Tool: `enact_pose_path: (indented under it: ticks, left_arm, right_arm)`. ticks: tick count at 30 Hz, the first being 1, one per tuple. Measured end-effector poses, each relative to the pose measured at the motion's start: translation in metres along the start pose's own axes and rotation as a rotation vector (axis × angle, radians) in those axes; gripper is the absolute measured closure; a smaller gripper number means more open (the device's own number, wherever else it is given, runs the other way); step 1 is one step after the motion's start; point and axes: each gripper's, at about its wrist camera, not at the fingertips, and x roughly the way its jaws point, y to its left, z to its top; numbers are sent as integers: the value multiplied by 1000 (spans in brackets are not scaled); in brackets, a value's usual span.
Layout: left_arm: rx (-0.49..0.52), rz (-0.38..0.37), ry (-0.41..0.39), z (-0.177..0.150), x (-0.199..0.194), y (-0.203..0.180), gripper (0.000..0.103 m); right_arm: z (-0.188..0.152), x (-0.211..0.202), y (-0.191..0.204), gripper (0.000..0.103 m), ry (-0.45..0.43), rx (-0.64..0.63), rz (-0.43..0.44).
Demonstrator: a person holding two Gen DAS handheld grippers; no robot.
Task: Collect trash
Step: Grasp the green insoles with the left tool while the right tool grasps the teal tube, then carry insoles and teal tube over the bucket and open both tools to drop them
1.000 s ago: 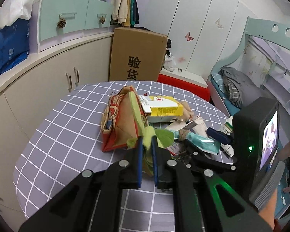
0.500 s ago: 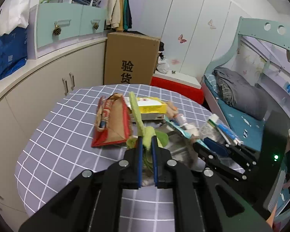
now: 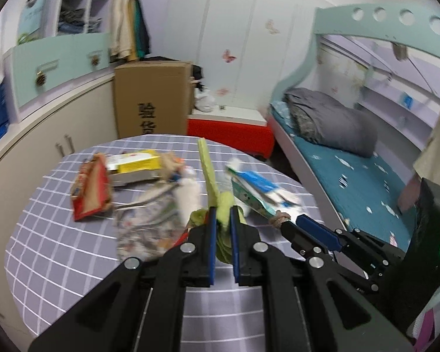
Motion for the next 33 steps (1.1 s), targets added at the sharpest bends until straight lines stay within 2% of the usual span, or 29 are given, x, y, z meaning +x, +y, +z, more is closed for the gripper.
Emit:
enact_pose_path:
  ticks: [6, 12, 16, 20, 26, 33]
  left_arm:
    - [72, -103, 20, -8, -2, -60, 94]
    - [169, -208, 73, -26, 11, -131, 94]
    - [239, -268, 145, -49, 36, -181, 94]
    - [297, -325, 262, -79, 77, -228, 94]
    - [389, -329, 427, -134, 147, -283, 94]
    - [440, -300, 580, -180, 221, -316, 94]
  right_arm:
    - [-17, -45, -50, 83, -69, 131, -11]
    - [-53, -90, -113, 83, -125, 280, -78]
    - [-90, -109, -155, 83, -118, 376, -150]
    - [-135, -116, -193, 83, -83, 475, -218]
    - [-198, -109, -241, 83, -14, 615, -287]
    - [-253, -85, -283, 83, 53, 735, -324]
